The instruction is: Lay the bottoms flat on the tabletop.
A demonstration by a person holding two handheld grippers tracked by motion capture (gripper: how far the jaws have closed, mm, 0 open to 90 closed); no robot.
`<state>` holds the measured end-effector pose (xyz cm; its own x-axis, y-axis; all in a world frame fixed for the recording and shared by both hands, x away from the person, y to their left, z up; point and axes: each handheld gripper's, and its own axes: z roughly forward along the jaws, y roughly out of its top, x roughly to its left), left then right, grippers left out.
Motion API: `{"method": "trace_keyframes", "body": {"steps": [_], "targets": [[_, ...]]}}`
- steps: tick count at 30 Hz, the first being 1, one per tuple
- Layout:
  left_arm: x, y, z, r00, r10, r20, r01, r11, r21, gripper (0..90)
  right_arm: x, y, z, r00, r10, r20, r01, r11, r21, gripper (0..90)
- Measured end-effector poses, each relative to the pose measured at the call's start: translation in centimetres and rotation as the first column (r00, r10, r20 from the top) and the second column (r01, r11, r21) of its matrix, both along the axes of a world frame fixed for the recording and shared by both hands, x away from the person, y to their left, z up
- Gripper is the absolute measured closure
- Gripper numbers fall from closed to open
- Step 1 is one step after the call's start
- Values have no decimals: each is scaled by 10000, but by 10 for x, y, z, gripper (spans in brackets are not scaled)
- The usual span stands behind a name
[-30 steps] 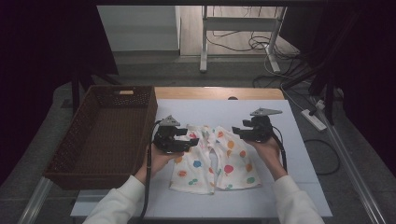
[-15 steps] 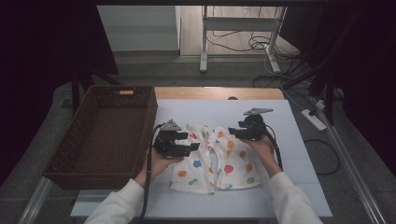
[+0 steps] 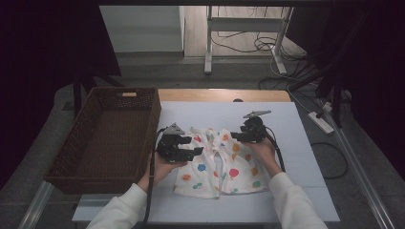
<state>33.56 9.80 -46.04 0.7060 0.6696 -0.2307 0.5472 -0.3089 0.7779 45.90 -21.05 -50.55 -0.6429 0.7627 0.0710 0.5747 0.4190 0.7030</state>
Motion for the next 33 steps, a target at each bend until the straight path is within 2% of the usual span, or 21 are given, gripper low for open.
{"method": "trace_keyframes", "body": {"steps": [3,11,17,20,23,24,28,33], "targets": [[0,1,0,10000,48,40,-48,10000,-28,318,1,0,-3,9997,-168,-151,167,9998,-52,438],[0,1,1,9999,54,106,-54,10000,14,319,1,0,-13,9984,-62,-571,43,9994,-338,498],[0,1,1,9999,75,139,-75,10000,-19,323,-3,2,-14,9989,240,-414,-265,9978,-601,598],[-1,1,1,9999,58,156,-58,10000,-15,325,-6,3,-14,9991,384,-194,-400,9951,-908,713],[0,1,1,9999,43,152,-43,10000,-10,330,-6,2,-13,9983,495,-307,-519,9953,-820,850],[0,1,1,9999,39,153,-39,10000,-14,331,-6,1,-13,9977,604,-318,-627,9950,-776,871],[0,1,1,9999,9,141,-9,10000,23,332,-8,-1,-13,9978,642,-184,-657,9932,-959,879],[1,2,0,9999,1,128,-2,10000,65,332,-7,-9,-11,9996,289,72,-278,9922,-1217,879]]}}
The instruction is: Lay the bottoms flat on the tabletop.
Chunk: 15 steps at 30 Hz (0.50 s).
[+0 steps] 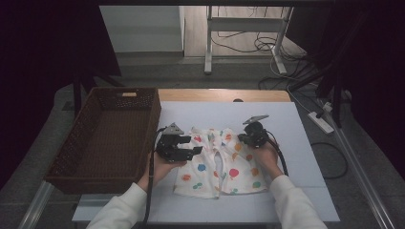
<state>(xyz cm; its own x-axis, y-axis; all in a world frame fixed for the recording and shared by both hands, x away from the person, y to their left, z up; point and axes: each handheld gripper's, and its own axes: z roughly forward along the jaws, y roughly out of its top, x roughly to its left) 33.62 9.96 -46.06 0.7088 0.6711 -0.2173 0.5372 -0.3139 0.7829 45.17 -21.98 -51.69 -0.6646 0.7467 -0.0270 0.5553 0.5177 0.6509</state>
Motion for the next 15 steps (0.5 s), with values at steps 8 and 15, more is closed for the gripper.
{"method": "trace_keyframes", "body": {"steps": [8,15], "targets": [[1,1,-2,10000,41,-42,-41,10000,42,330,4,-22,1,9971,-754,35,753,9971,105,878],[1,1,-2,10000,43,-46,-42,10000,82,324,3,-26,2,9967,-801,95,799,9966,211,839]]}}
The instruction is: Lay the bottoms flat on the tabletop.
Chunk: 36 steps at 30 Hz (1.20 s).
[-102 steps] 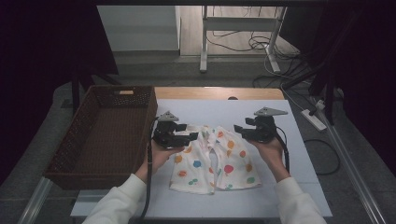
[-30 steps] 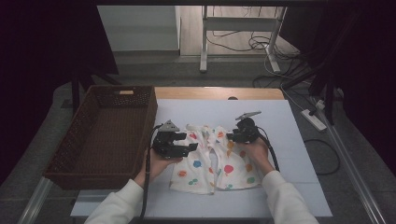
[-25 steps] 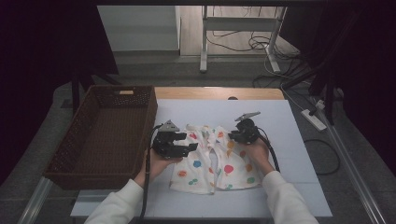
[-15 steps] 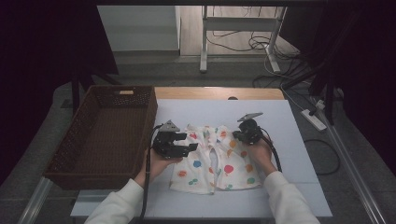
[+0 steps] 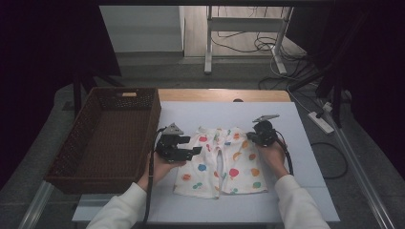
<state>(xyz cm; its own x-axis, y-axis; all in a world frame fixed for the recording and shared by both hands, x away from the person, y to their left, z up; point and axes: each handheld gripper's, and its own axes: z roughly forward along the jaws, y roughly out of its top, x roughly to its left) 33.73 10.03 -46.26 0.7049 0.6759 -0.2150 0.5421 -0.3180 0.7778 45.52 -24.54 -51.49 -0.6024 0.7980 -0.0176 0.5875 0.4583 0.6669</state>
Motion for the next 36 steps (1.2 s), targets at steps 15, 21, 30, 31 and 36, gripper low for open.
{"method": "trace_keyframes", "body": {"steps": [15,21,30,31,36], "targets": [[-1,-1,0,10000,-5,-17,5,10000,-23,312,-15,11,15,9990,264,365,-299,9948,977,533],[-1,-1,1,10000,-34,20,34,10000,-45,311,-22,17,17,9979,529,365,-569,9913,1187,517],[-1,3,1,10000,4,4,-4,9999,-135,311,-39,25,18,9944,1002,324,-1035,9864,1275,497],[-2,3,2,10000,-3,9,4,9999,-114,311,-41,25,19,9939,1058,307,-1089,9856,1290,494],[-2,4,2,10000,11,24,-11,9999,-123,308,-50,25,21,9921,1231,229,-1251,9818,1426,477]]}}
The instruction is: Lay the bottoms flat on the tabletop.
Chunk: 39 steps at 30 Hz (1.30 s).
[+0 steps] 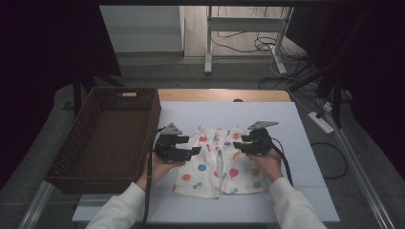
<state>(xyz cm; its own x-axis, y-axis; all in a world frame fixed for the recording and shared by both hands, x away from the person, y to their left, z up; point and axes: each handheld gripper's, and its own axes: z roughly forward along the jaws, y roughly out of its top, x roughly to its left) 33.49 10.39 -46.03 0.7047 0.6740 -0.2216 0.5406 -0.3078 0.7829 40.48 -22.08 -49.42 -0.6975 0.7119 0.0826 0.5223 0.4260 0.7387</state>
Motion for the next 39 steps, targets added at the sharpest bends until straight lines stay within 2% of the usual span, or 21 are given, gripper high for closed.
{"method": "trace_keyframes", "body": {"steps": [5,14,22,27,36,39], "targets": [[0,1,1,10000,6,11,-6,10000,-17,306,-10,-2,1,9999,158,-9,-158,9997,-176,451],[-1,4,1,10000,58,-60,-58,10000,-80,304,-38,-6,7,9988,474,-77,-474,9989,-66,427],[-2,4,2,10000,38,-29,-38,9999,-109,303,-67,-2,4,9924,1205,-238,-1217,9911,-543,421],[-2,4,1,10000,34,-64,-35,9999,-127,302,-79,-4,6,9920,1239,-239,-1252,9902,-615,420],[-3,4,1,10000,44,-81,-45,9999,-96,300,-99,-11,3,9889,1395,-512,-1428,9874,-676,421],[-4,4,1,10000,37,-64,-37,10000,-75,296,-109,-12,1,9844,1664,-576,-1713,9805,-962,420]]}}
